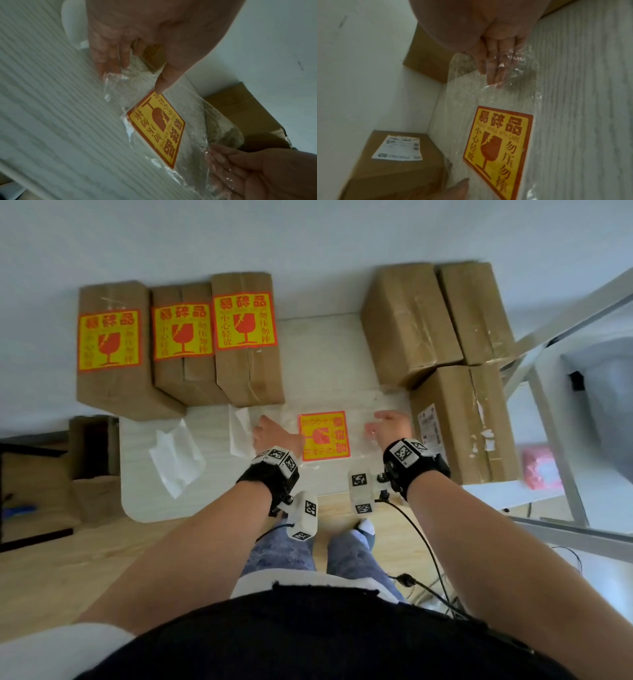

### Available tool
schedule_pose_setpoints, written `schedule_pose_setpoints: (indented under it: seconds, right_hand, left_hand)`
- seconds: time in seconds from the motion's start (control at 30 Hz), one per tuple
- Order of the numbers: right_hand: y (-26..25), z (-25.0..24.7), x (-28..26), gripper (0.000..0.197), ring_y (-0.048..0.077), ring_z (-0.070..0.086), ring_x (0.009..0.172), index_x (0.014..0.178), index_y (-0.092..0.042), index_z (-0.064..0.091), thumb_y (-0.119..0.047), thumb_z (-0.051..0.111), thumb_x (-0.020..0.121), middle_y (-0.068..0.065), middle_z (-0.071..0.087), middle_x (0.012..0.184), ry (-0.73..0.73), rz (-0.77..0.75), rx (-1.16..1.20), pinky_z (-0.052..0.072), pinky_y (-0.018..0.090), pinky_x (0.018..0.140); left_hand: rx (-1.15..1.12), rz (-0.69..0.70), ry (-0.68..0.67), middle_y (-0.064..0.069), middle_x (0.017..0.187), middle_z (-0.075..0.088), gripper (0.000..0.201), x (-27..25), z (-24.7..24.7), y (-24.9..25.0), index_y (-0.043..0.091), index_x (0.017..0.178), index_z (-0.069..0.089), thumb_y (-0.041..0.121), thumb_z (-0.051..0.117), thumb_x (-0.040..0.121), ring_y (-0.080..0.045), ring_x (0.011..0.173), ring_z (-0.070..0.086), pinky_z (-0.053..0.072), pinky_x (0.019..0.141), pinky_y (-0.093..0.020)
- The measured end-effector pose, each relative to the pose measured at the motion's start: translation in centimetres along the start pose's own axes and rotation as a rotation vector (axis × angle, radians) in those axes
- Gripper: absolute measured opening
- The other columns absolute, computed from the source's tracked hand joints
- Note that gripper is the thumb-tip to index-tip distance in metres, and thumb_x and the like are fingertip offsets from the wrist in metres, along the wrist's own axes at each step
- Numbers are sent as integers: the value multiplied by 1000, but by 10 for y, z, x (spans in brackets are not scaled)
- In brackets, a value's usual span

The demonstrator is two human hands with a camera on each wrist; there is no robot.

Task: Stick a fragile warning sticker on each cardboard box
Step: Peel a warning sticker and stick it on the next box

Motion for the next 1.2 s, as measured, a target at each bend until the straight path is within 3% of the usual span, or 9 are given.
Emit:
schedule_pose_setpoints:
  seconds: [0.1, 0.17, 0.27, 0.37, 0.57, 0.73, 0.9, 0.97, 1.2]
  right_hand:
    - [6, 18, -6, 22, 28, 61, 56, 100, -6, 59, 11, 50, 89, 22, 63, 82, -114, 77, 47, 46, 21, 41]
    - [8, 26, -8, 19, 29, 62, 55, 87, -8, 58, 8, 49, 91, 22, 63, 78, -142, 69, -68, 47, 21, 41]
    - [16, 28, -8, 14, 27, 71, 62, 89, -12, 65, -1, 56, 88, 18, 72, 85, -117, 103, -243, 53, 28, 52]
    - [20, 28, -8, 14, 26, 69, 57, 95, -14, 70, -9, 59, 89, 15, 73, 88, -81, 105, -238, 53, 28, 53]
    - [19, 20, -11, 31, 13, 56, 53, 91, -20, 66, -42, 81, 75, 0, 63, 70, -142, 81, -338, 41, 17, 46]
    - [6, 11, -16, 29, 18, 52, 58, 62, -20, 61, -33, 76, 83, 2, 58, 62, -173, -102, -308, 44, 30, 59]
    - [-2, -6, -19, 38, 16, 59, 65, 58, -24, 61, -8, 57, 91, -3, 63, 64, -154, -209, -362, 47, 24, 57]
    - [-5, -11, -21, 32, 12, 60, 61, 65, -26, 67, -10, 59, 92, -6, 66, 68, -160, -238, -371, 46, 18, 52]
    - [-13, -38, -21, 27, 21, 71, 68, 68, -26, 66, -12, 59, 91, 5, 74, 87, -70, -242, -279, 61, 40, 72]
  left_hand:
    - [-13, -38, -62, -16, 157, 23, 95, 8, 2, -2, 1, 152, 12, 34, 71, 86, -31, 144, 28, 29, 113, -41]
    - [-22, -60, -140, -14, 151, 37, 88, 13, 6, -4, 1, 147, 30, 43, 74, 83, -29, 138, 38, 34, 111, -40]
    - [-2, 10, -253, -9, 108, 59, 52, 7, 11, 4, 1, 91, 57, 51, 70, 83, -25, 103, 59, 45, 93, -37]
    - [141, 139, -275, -18, 116, 65, 64, 1, 13, 9, -2, 108, 63, 60, 54, 91, -32, 110, 61, 45, 93, -37]
    - [-266, 82, -296, -16, 114, 68, 42, 7, 23, 1, -4, 114, 65, 26, 72, 87, -28, 100, 66, 52, 93, -37]
    - [-589, 7, -324, -16, 118, 68, 101, 35, 52, -15, -2, 129, 58, 41, 90, 42, -32, 104, 69, 55, 92, -49]
    - [-634, 23, -298, -20, 103, 72, 19, 1, 35, 2, 8, 92, 66, 17, 78, 82, -32, 92, 72, 56, 87, -51]
    - [-620, 13, -312, -17, 103, 71, 15, 3, 40, 3, 11, 87, 63, 18, 76, 84, -26, 85, 70, 56, 88, -43]
    - [-599, 23, -264, -24, 121, 65, 32, -26, 22, 8, -3, 120, 61, 12, 64, 92, -38, 110, 64, 54, 92, -50]
Point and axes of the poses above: each hand's wrist, its own x-axis towards the middle knuckle, its own z-axis out of the palm, y = z × x, the point moved 6 cm from there along x, towards the middle knuckle
